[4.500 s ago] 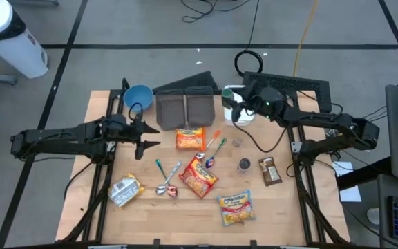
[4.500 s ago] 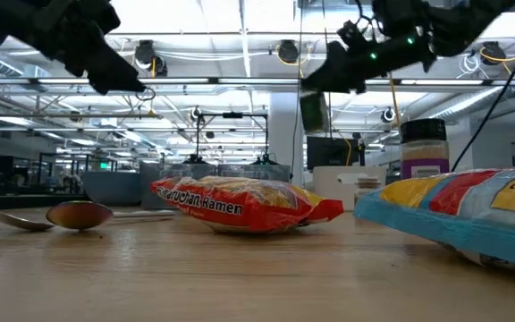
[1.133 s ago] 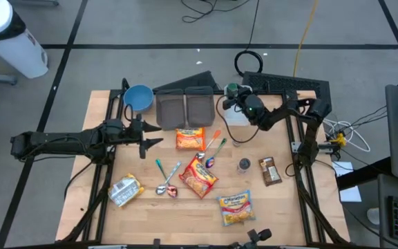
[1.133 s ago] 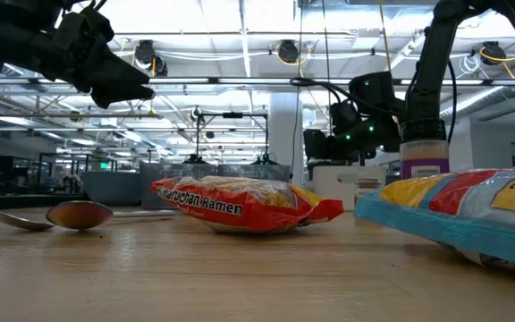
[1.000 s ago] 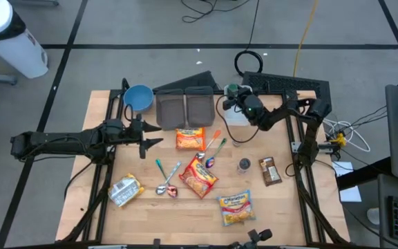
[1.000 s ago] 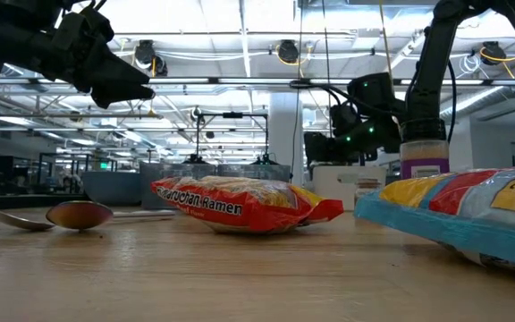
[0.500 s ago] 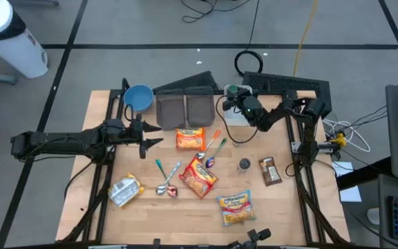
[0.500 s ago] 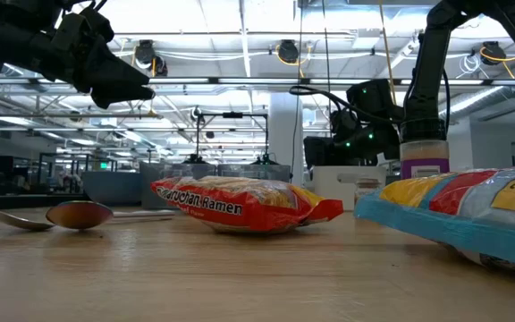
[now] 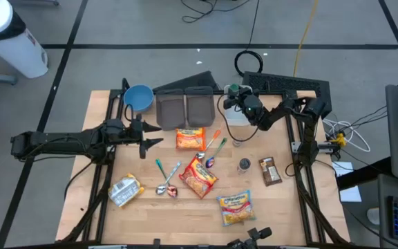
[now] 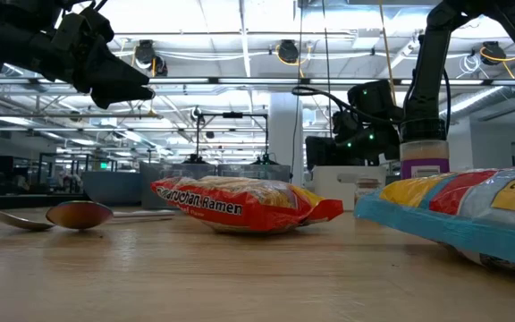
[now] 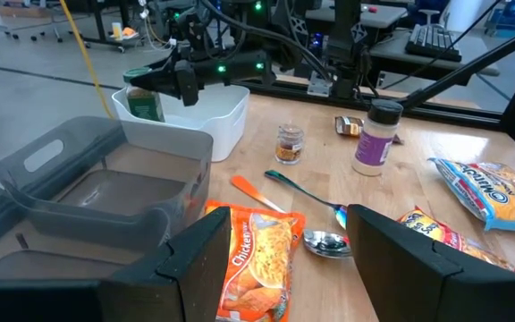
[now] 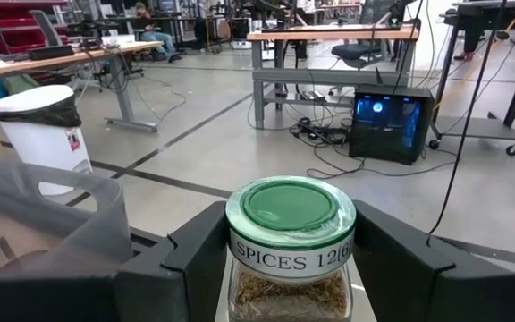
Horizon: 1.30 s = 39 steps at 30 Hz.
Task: Pick & Place Food Item
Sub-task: Put the green seasoning bottle into the white bin
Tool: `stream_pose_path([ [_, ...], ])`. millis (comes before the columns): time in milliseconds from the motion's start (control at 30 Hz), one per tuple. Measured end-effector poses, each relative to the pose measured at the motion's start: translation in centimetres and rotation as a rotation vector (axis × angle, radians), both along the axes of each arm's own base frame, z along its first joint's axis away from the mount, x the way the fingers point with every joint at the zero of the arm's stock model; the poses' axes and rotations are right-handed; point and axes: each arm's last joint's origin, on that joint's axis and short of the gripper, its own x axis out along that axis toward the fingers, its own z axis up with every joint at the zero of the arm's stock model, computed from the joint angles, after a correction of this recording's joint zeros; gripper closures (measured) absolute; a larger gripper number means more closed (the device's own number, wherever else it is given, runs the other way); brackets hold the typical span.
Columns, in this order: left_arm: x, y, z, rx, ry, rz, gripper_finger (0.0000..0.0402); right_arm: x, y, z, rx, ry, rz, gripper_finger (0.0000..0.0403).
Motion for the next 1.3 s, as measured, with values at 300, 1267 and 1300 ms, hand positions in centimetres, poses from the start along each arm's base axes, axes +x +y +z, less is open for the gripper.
stream_pose_path([
  [300,0.00,0.00,0.00,0.000,0.000,0.000,0.0172,0.00,0.00,-0.04,0.006,-0.004,0.000,0.0203],
  [1267,-0.01,0.00,-0.04,0.000,0.004,0.000,0.0172,-0.03,-0.24,0.03,0.003,-0.001,0.075,0.0152],
  [1300,-0.01,0.00,-0.07,0.000,0.007,-0.001,0.0172,-0.03,-0.24,0.04,0.000,0.004,0.076,0.0152],
])
